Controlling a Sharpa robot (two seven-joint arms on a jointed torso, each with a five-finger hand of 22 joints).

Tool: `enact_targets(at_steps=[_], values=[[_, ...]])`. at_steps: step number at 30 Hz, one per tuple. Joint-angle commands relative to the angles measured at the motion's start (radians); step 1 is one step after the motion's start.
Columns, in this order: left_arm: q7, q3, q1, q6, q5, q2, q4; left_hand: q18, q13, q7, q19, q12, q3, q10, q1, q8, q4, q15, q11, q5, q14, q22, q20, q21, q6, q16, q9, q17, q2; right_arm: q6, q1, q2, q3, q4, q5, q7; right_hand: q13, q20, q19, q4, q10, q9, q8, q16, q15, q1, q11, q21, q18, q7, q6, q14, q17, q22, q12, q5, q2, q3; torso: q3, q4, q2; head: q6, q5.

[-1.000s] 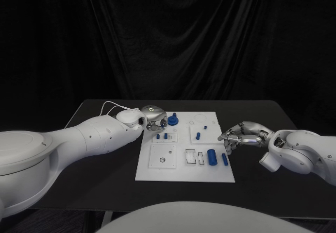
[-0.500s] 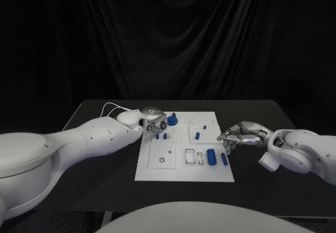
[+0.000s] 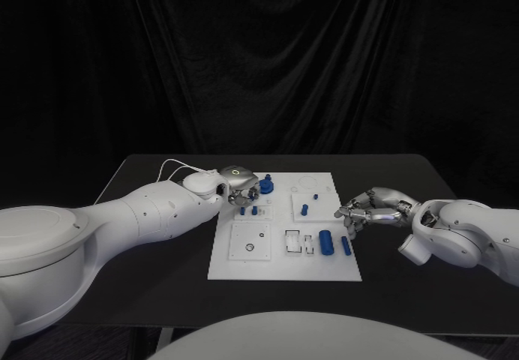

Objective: Assemble the parts on the task board

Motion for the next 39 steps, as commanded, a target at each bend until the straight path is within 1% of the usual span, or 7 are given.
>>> enact_targets(at_steps=[1, 15, 20, 21, 23, 26, 39], values=[[0.008, 0.0, -0.004, 0.001, 0.0, 0.008, -0.004, -0.002, 0.0, -0.001, -0.007, -0.005, 0.006, 0.006, -0.009, -0.001, -0.002, 0.002, -0.001, -0.006, -0.007, 0.124, -0.001, -0.004, -0.008, -0.007, 0.0, -0.002, 0.003, 0.012, -0.002, -0.002, 0.001, 0.003, -0.002, -0.016, -0.001, 0.001, -0.004, 0.003, -0.002, -0.001, 0.001, -0.003, 0.002, -0.012, 0.002, -0.006, 0.007, 0.001, 0.008, -0.004, -0.001, -0.001, -0.004, -0.003, 0.003, 0.002, 0.0, -0.0002, 0.0, 0.0, 0.0], [0.004, 0.0, -0.008, 0.004, 0.0, 0.02, -0.025, -0.002, 0.0, -0.001, -0.007, -0.005, 0.007, 0.01, -0.007, -0.002, -0.005, 0.002, -0.002, -0.005, -0.01, 0.124, 0.0, -0.004, -0.011, -0.011, -0.001, -0.008, 0.003, 0.016, -0.002, -0.002, 0.001, 0.004, -0.002, -0.022, -0.001, 0.001, -0.004, 0.003, -0.002, -0.002, 0.001, -0.003, 0.002, -0.014, 0.002, -0.006, 0.007, 0.001, 0.008, -0.004, -0.002, -0.002, -0.004, -0.005, 0.006, 0.004, 0.0, -0.0005, 0.0, 0.0, 0.0], [0.0, 0.0, -0.009, 0.022, 0.0, 0.02, -0.029, 0.001, -0.005, -0.005, -0.017, -0.019, 0.002, 0.003, -0.015, -0.01, -0.007, 0.004, 0.001, -0.008, -0.024, 0.12, 0.002, -0.027, -0.026, -0.029, -0.004, -0.033, -0.01, 0.017, -0.002, -0.003, 0.001, 0.005, -0.002, -0.024, -0.001, 0.001, -0.004, 0.003, -0.002, -0.002, 0.001, -0.003, 0.002, -0.014, 0.002, -0.006, 0.007, 0.001, 0.007, -0.005, -0.002, -0.002, -0.004, -0.005, 0.007, 0.005, 0.0001, 0.0001, 0.0, 0.0, 0.0], [0.0, 0.0, -0.01, 0.025, 0.0, 0.02, -0.029, 0.002, -0.006, -0.007, -0.019, -0.023, 0.001, 0.0, -0.017, -0.015, -0.006, 0.005, 0.002, -0.011, -0.025, 0.119, 0.002, -0.03, -0.033, -0.031, -0.005, -0.036, -0.014, 0.017, -0.002, -0.003, 0.001, 0.005, -0.002, -0.024, -0.001, 0.001, -0.004, 0.003, -0.002, -0.002, 0.001, -0.003, 0.002, -0.014, 0.002, -0.006, 0.007, 0.001, 0.007, -0.005, -0.002, -0.002, -0.004, -0.005, 0.007, 0.005, 0.0001, 0.0, 0.0, 0.0, 0.001], [0.0, 0.0, -0.01, 0.029, 0.0, 0.019, -0.029, 0.004, -0.011, -0.019, -0.026, -0.037, -0.005, -0.015, -0.03, -0.029, 0.001, 0.009, 0.007, -0.031, -0.033, 0.115, 0.005, -0.049, -0.053, -0.041, -0.012, -0.049, -0.027, 0.017, -0.002, -0.002, 0.001, 0.004, -0.002, -0.024, -0.001, 0.001, -0.004, 0.003, -0.002, -0.002, 0.001, -0.003, 0.002, -0.014, 0.002, -0.006, 0.007, 0.001, 0.007, -0.005, -0.002, -0.002, -0.004, -0.005, 0.007, 0.005, 0.0003, 0.0001, 0.0, 0.0, 0.002], [0.0, 0.0, -0.011, 0.031, 0.0, 0.018, -0.028, 0.006, -0.016, -0.029, -0.032, -0.051, -0.009, -0.029, -0.042, -0.04, 0.01, 0.013, 0.011, -0.056, -0.039, 0.113, 0.008, -0.065, -0.069, -0.047, -0.017, -0.057, -0.033, 0.018, -0.002, -0.002, 0.001, 0.004, -0.002, -0.024, -0.001, 0.001, -0.004, 0.003, -0.002, -0.002, 0.001, -0.003, 0.002, -0.014, 0.002, -0.006, 0.007, 0.001, 0.007, -0.005, -0.002, -0.002, -0.004, -0.005, 0.007, 0.005, 0.0, -0.0002, -0.001, 0.0, 0.002], [0.003, 0.0, -0.012, 0.022, 0.0, 0.016, -0.028, 0.009, -0.022, -0.037, -0.038, -0.068, -0.012, -0.049, -0.052, -0.051, 0.021, 0.017, 0.016, -0.065, -0.047, 0.109, 0.011, -0.085, -0.082, -0.056, -0.022, -0.07, -0.036, 0.02, -0.002, -0.001, 0.001, 0.003, -0.002, -0.025, -0.001, 0.001, -0.004, 0.003, -0.002, -0.002, 0.001, -0.003, 0.002, -0.014, 0.002, -0.006, 0.007, 0.001, 0.007, -0.005, -0.002, -0.002, -0.004, -0.005, 0.007, 0.005, 0.0001, 0.0004, 0.0, 0.0, 0.002]])
